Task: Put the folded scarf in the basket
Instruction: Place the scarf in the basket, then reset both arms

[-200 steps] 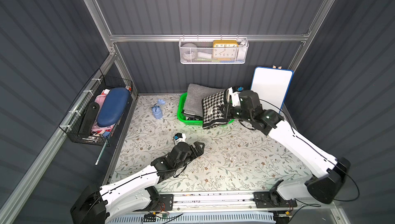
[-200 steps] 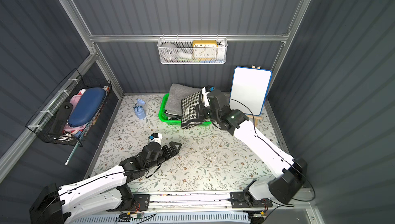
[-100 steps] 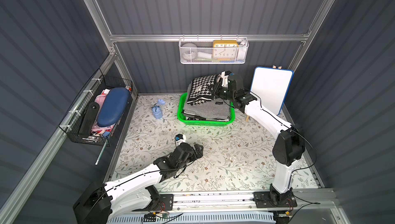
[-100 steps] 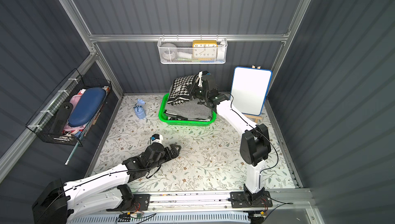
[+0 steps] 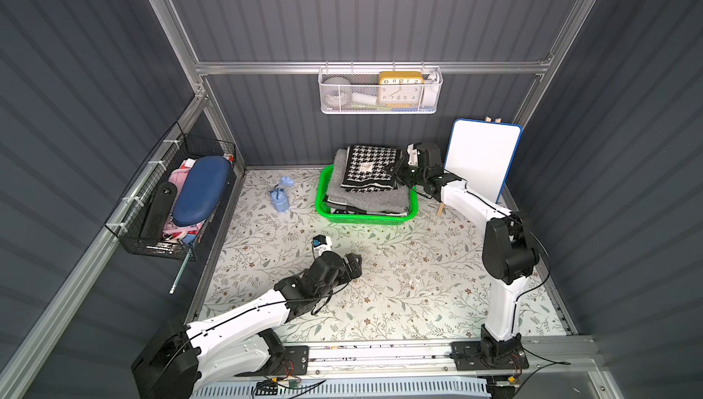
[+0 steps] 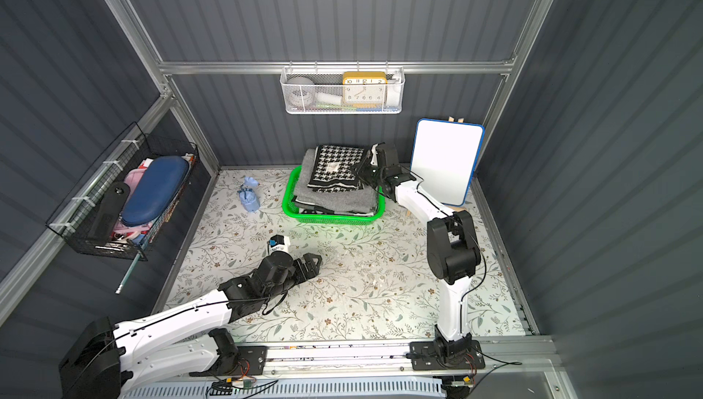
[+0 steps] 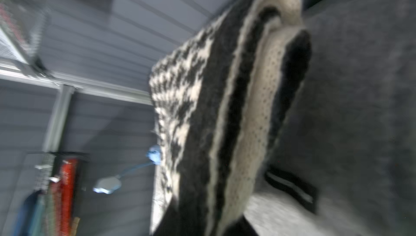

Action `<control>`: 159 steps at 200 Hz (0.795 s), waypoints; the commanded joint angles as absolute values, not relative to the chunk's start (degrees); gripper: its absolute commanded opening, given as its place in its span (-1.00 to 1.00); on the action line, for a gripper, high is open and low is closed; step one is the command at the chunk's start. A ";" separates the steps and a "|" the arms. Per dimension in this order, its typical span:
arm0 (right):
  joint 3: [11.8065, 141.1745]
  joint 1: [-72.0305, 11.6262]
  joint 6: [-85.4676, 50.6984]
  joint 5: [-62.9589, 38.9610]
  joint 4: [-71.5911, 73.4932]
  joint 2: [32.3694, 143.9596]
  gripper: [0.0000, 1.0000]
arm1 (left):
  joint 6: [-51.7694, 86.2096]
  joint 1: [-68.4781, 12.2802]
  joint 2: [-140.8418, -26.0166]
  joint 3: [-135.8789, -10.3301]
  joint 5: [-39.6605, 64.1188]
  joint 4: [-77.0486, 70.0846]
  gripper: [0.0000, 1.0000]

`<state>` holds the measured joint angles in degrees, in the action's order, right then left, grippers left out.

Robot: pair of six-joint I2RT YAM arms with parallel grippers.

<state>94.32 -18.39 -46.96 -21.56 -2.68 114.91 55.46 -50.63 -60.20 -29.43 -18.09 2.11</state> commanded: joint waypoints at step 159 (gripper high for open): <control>63.71 -16.33 -34.20 -2.59 -13.03 65.85 0.57 | 25.30 -50.67 -66.66 -61.72 -24.13 9.51 0.98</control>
<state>69.91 -16.34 -35.62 -9.43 -13.50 72.38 34.41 -50.63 -66.87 -58.67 -21.34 8.91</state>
